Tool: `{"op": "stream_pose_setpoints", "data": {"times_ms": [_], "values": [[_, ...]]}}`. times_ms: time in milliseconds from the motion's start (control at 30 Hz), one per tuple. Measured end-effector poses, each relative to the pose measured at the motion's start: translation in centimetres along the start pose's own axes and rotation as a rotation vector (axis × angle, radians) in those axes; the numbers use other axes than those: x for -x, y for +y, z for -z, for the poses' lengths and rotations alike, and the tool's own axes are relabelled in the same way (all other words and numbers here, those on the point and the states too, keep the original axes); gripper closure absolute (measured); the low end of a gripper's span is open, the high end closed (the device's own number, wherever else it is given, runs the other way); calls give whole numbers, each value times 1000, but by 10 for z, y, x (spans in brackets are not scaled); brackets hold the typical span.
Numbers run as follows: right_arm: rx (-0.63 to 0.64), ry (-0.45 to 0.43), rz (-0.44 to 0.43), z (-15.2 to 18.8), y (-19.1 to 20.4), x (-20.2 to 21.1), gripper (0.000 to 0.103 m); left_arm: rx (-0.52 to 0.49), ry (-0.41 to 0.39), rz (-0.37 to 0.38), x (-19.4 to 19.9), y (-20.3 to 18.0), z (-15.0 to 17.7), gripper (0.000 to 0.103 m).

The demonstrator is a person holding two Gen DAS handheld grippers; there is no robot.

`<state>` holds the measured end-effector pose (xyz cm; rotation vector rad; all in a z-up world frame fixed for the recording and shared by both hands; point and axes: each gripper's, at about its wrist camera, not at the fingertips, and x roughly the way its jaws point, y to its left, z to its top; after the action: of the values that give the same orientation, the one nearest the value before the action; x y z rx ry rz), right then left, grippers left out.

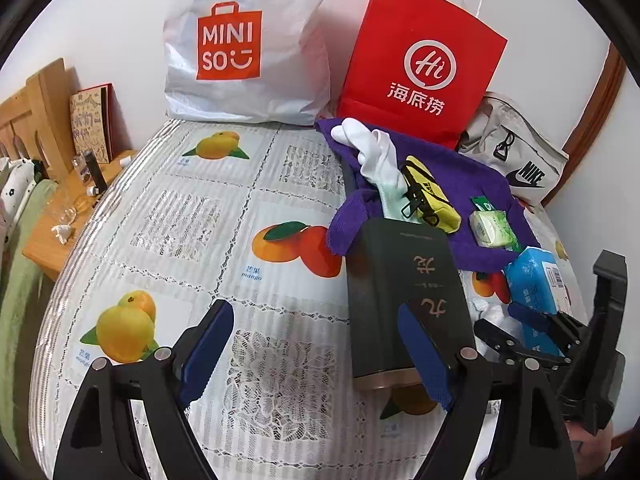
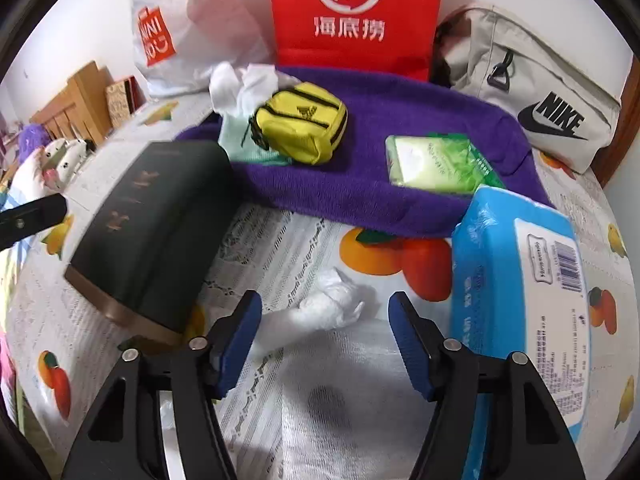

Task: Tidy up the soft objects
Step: 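Withdraw both tools from the purple towel, then grasp the white knotted cloth with the right tool while the left tool reaches the black strap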

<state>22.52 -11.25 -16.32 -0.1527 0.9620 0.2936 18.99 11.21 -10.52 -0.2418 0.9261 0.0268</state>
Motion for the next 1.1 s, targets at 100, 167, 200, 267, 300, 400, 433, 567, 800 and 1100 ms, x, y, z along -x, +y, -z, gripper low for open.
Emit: {"op": "stream_pose_setpoints", "data": {"times_ms": [100,167,200,267,300,400,433,567,800,1100], "values": [[37,18,18,0,8,-8,58,11,5,6,-4,4,0,20],[29,57,-9,3,8,-17,65,14,-1,10,-3,6,1,20],[26,42,-6,3,7,-15,70,13,-1,13,-3,7,2,20],[19,46,-21,3,5,-14,81,20,-5,15,0,8,3,20],[6,43,-35,2,3,-12,81,19,-6,16,1,8,4,20],[-10,-20,-72,2,-2,6,81,11,-8,8,6,6,7,20],[-16,-41,-86,3,-3,13,81,9,-8,10,8,5,8,20],[-47,-102,-120,5,-7,39,81,-7,1,7,17,-4,17,20],[-82,-164,-130,27,-22,80,81,-46,25,37,32,-26,43,20],[-104,-207,-102,81,-49,122,81,-121,84,105,43,-71,88,20]]}}
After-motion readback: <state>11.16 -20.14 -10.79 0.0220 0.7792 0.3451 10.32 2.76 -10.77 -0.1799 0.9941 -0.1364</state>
